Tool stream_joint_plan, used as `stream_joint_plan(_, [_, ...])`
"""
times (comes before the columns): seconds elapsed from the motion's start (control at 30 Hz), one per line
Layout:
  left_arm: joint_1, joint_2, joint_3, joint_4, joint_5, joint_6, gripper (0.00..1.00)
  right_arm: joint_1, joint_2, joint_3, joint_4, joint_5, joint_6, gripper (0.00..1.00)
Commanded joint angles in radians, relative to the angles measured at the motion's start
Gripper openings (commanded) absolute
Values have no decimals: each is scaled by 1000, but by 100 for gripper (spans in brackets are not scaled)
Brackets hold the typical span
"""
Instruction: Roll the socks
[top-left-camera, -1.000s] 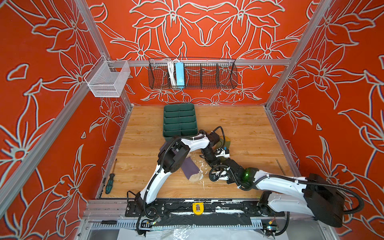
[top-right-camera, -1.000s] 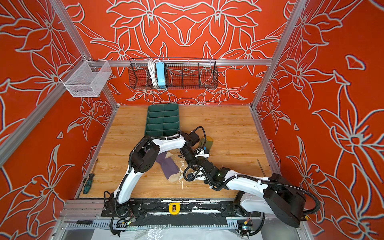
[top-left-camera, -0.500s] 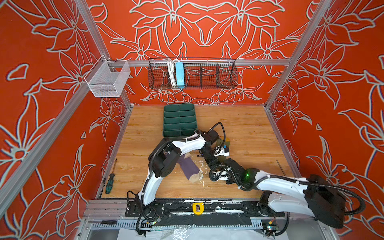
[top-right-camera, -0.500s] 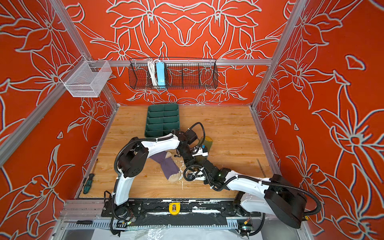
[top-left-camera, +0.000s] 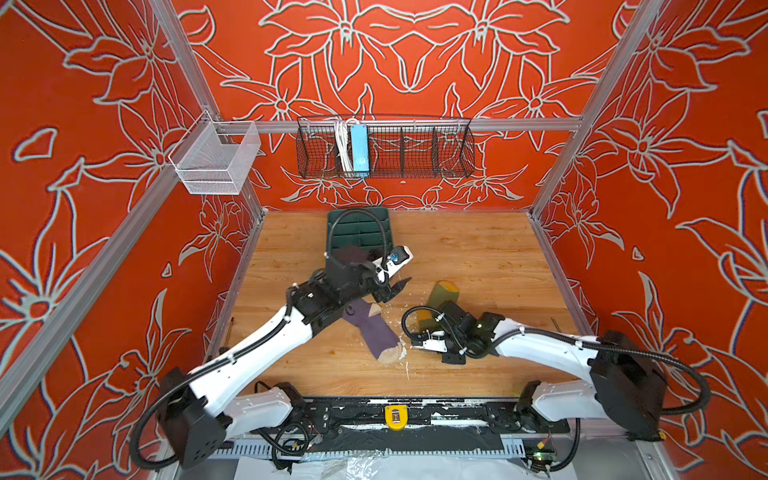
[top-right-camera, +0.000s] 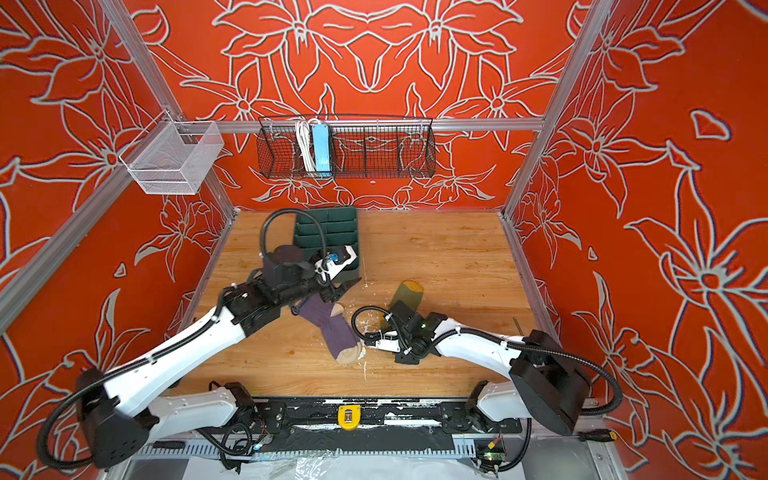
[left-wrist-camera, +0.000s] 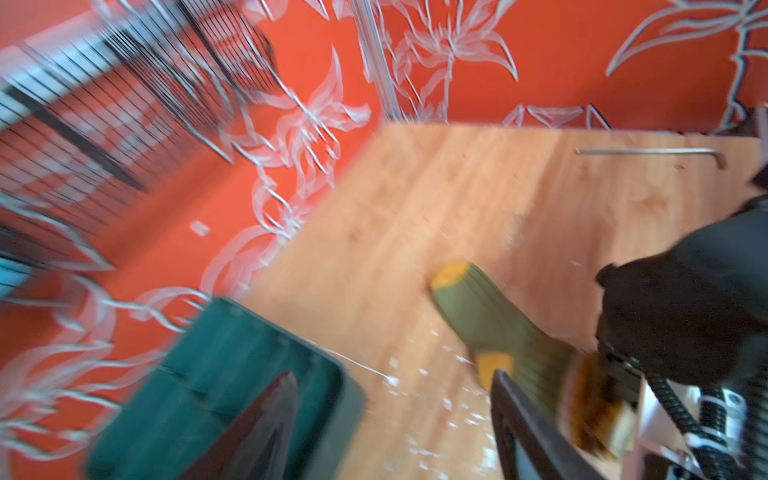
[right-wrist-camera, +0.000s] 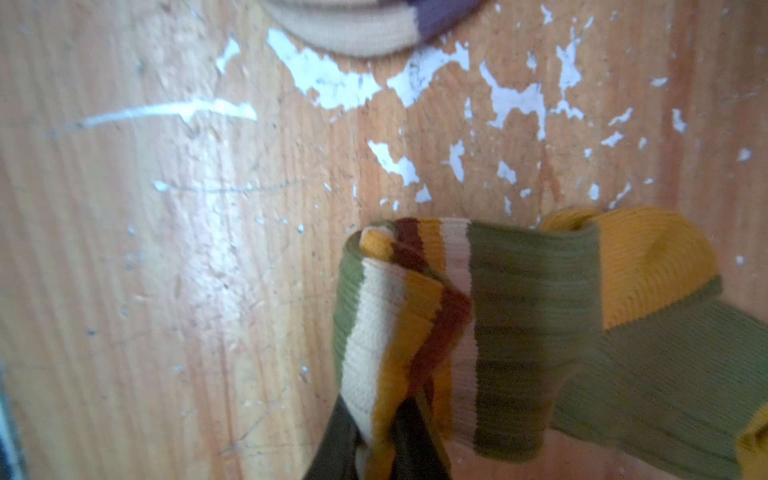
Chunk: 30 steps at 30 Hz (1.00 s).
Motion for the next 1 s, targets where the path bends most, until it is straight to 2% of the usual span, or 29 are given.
stream_joint_plan(0.0, [-13, -87, -48, 30, 6, 309, 74, -24, 58, 67, -126, -149, 86, 0])
stream_joint_plan(0.1, [-64, -150, -115, 51, 18, 410, 74, -70, 122, 123, -170, -178, 84, 0])
stream_joint_plan(0.2, [-154, -117, -238, 267, -149, 343, 73, -114, 189, 163, -199, -152, 67, 0])
stream_joint_plan(0.27, [-234, -40, -293, 290, -184, 379, 73, -138, 234, 172, -207, -130, 47, 0])
stream_joint_plan(0.37, [-360, 96, -345, 360, -302, 455, 73, -159, 300, 213, -234, -142, 32, 0])
stream_joint_plan(0.47, [-451, 244, -380, 474, -412, 438, 71, -171, 330, 249, -247, -178, 31, 0])
stream_joint_plan(0.53, [-504, 320, -415, 558, -473, 490, 71, -181, 324, 246, -219, -168, 29, 0])
stream_joint_plan(0.6, [-525, 371, -440, 641, -519, 525, 71, -197, 312, 246, -207, -172, 27, 0])
stream_joint_plan(0.67, [-553, 384, -434, 610, -525, 508, 71, -219, 304, 248, -206, -182, 22, 0])
stream_joint_plan(0.8, [-554, 363, -454, 577, -495, 461, 70, -238, 308, 273, -245, -209, 4, 0])
stream_joint_plan(0.9, [-555, 302, -468, 567, -535, 436, 68, -252, 313, 280, -241, -220, 11, 0])
stream_joint_plan(0.97, [-555, 211, -477, 518, -535, 433, 68, -259, 314, 276, -232, -218, 11, 0])
